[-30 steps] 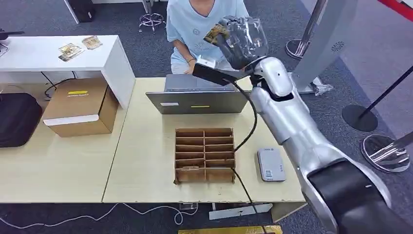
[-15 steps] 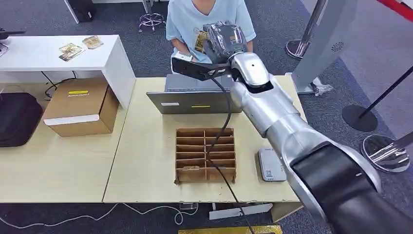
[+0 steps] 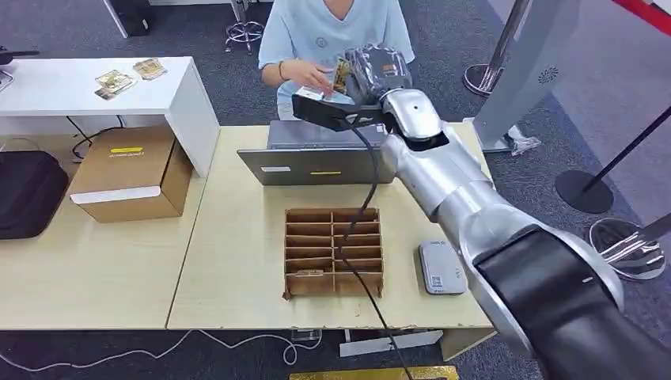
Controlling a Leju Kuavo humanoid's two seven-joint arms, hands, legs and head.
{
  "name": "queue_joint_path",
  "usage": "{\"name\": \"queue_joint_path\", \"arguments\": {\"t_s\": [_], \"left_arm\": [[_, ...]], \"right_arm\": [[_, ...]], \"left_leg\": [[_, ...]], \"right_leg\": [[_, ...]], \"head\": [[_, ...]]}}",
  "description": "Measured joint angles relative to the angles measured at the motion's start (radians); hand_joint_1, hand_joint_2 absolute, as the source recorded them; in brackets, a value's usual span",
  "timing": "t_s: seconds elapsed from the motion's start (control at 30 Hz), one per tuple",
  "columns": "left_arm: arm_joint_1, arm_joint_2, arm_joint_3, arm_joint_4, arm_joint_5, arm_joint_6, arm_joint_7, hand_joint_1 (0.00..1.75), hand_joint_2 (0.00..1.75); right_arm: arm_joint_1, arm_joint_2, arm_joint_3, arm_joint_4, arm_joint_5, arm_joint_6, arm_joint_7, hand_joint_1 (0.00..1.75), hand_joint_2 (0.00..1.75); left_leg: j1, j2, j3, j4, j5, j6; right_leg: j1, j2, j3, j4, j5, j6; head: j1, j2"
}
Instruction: Pass the card to the sensor for recognition and then transmit it.
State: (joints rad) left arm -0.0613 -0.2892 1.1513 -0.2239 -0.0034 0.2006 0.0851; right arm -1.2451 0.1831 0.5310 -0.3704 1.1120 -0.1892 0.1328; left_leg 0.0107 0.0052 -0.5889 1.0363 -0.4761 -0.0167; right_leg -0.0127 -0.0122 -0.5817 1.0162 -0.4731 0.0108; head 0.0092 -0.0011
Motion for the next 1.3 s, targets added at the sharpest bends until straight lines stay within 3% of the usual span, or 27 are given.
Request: {"name": "queue_joint_path", "arguments": {"t_s": [1.3], "left_arm": [[0.000,0.000,0.000,0.000,0.000,-0.003,0.000,0.00,0.00]], "right_arm": [[-0.004,-0.003,0.000,0.013,0.006,-0.001,-0.003,1.75,1.75]], "left_leg": [[0.000,0.000,0.000,0.000,0.000,0.000]], "right_leg": [[0.000,0.000,0.000,0.000,0.000,0.000]], "head": [[0.000,0.000]]}}
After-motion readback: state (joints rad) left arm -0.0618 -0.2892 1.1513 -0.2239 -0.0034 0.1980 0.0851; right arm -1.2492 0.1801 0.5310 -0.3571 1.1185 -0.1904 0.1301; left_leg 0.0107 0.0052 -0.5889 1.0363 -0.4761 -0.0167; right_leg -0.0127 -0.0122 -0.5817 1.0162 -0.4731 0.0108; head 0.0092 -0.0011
